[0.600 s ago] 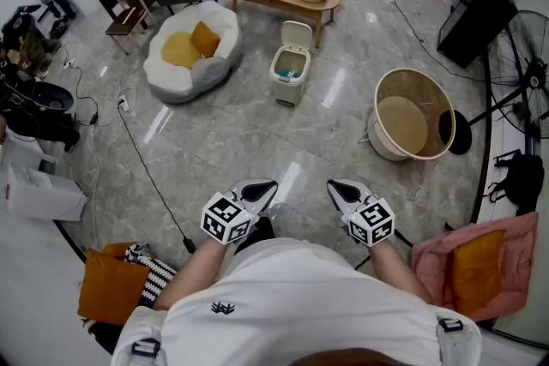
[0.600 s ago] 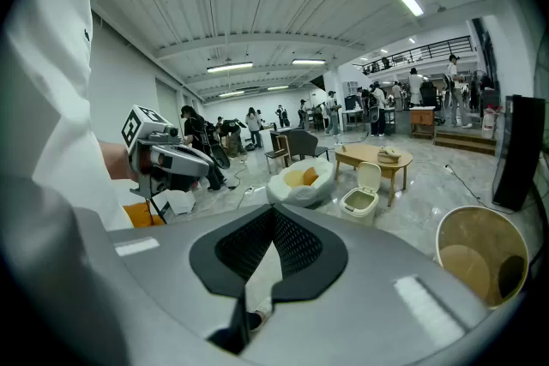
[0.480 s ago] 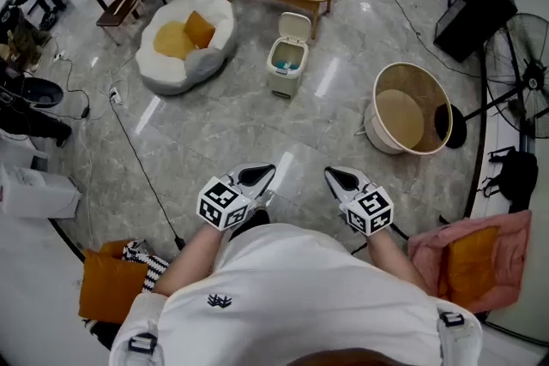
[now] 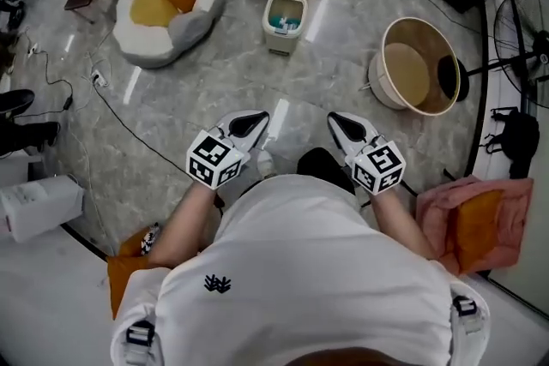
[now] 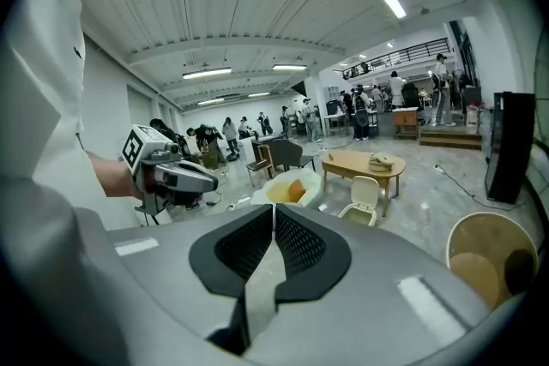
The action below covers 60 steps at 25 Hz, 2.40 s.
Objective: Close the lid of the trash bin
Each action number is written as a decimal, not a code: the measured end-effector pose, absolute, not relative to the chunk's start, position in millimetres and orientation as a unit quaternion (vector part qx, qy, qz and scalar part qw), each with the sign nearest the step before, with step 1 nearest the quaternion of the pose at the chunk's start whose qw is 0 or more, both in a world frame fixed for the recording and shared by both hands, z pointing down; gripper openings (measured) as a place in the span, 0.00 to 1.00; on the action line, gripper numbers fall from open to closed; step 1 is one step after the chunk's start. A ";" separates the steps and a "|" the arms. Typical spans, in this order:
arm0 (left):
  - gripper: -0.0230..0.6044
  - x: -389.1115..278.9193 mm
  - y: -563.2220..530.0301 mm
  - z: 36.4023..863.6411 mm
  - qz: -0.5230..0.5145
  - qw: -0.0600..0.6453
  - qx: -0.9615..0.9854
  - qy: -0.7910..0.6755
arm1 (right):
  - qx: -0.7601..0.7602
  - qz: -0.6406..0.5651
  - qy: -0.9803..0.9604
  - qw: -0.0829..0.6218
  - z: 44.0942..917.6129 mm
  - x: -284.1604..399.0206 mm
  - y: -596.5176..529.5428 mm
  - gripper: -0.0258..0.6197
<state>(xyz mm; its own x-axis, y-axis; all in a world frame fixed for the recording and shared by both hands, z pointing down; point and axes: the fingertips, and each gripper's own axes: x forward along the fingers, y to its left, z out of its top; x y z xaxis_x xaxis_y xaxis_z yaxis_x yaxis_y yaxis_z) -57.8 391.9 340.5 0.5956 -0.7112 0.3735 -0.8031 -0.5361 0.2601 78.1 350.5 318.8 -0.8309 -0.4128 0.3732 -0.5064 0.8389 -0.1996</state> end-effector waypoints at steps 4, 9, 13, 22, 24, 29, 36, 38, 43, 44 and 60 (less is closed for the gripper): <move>0.13 -64.5 343.3 354.5 0.108 0.223 0.868 -0.430 | 0.255 0.152 -0.940 0.171 330.1 72.3 304.9 0.10; 0.13 -66.1 261.9 367.0 0.127 0.238 0.863 -0.428 | 0.245 0.167 -0.939 0.173 347.9 66.0 226.5 0.11; 0.13 -72.2 189.1 372.8 0.142 0.249 0.854 -0.434 | 0.241 0.160 -0.941 0.174 349.2 64.3 157.4 0.11; 0.13 -95.8 22.0 411.3 0.170 0.286 0.834 -0.441 | 0.266 0.193 -0.926 0.185 377.8 81.6 52.4 0.11; 0.13 -104.6 -16.0 426.4 0.185 0.286 0.833 -0.437 | 0.275 0.210 -0.919 0.189 387.5 83.7 41.6 0.11; 0.13 -139.0 -115.0 470.6 0.221 0.296 0.822 -0.433 | 0.318 0.234 -0.898 0.195 396.2 84.7 10.0 0.11; 0.13 -179.4 -234.9 533.0 0.252 0.322 0.806 -0.427 | 0.382 0.272 -0.860 0.201 412.1 72.8 -26.9 0.11; 0.13 -186.9 -261.1 549.9 0.258 0.329 0.803 -0.425 | 0.393 0.281 -0.852 0.200 416.0 64.2 -36.0 0.11; 0.13 -194.3 -314.8 596.7 0.278 0.339 0.799 -0.412 | 0.419 0.300 -0.833 0.203 432.5 48.5 -52.0 0.11; 0.13 -196.1 -324.0 605.9 0.281 0.343 0.797 -0.411 | 0.425 0.304 -0.828 0.204 436.2 46.3 -54.2 0.11; 0.13 -205.8 -388.8 694.2 0.327 0.388 0.758 -0.409 | 0.462 0.357 -0.782 0.218 462.4 32.3 -53.1 0.11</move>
